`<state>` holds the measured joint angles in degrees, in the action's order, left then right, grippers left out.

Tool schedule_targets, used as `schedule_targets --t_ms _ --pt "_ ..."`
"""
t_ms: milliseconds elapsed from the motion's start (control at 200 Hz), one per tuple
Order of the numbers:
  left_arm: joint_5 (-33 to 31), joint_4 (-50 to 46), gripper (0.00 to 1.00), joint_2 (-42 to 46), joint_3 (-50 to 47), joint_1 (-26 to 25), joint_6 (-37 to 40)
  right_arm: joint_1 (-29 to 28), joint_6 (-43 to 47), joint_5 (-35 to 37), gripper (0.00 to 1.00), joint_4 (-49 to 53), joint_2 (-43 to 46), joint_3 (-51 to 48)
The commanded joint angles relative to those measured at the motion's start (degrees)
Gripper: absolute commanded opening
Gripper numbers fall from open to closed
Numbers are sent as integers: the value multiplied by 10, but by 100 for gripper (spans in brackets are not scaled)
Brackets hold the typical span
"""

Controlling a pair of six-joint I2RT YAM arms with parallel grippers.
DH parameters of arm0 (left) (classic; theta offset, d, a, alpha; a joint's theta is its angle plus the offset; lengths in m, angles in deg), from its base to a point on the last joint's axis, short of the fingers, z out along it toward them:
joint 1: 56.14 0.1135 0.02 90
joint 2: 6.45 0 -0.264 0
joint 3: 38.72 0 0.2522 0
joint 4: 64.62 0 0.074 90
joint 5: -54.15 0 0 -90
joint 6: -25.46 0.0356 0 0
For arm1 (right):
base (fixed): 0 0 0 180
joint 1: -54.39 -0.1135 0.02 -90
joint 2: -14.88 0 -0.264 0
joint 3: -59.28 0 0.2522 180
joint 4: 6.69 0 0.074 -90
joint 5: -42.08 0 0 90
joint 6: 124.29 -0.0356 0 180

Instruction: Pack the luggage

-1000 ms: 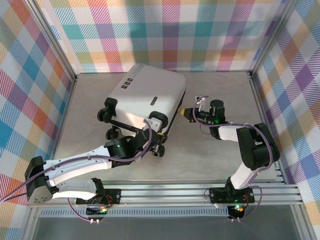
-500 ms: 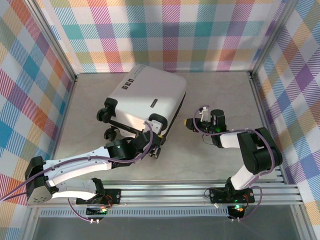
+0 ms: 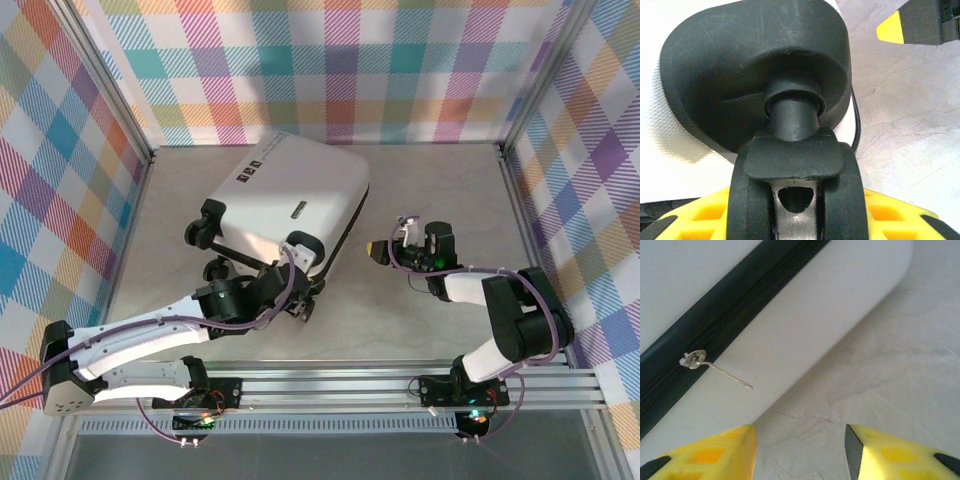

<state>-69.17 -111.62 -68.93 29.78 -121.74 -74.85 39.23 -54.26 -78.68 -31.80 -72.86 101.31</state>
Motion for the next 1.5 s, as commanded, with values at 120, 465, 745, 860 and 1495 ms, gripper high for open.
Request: schedule_targets --t_ms 120,465,745,860,1495 --pt "-53 42 0 44 109 -7 33 -42 106 -56 51 -57 -14 26" --pt "-62 22 0 66 121 -6 40 -56 131 -58 53 -45 -24 71" --pt "-64 19 0 71 119 -4 42 -61 142 -88 54 -29 -26 95" --pt "-66 20 0 71 118 -2 42 -70 150 -91 53 -18 -24 98" --pt "-53 22 0 71 108 1 35 -81 141 -25 0 -4 -24 112"
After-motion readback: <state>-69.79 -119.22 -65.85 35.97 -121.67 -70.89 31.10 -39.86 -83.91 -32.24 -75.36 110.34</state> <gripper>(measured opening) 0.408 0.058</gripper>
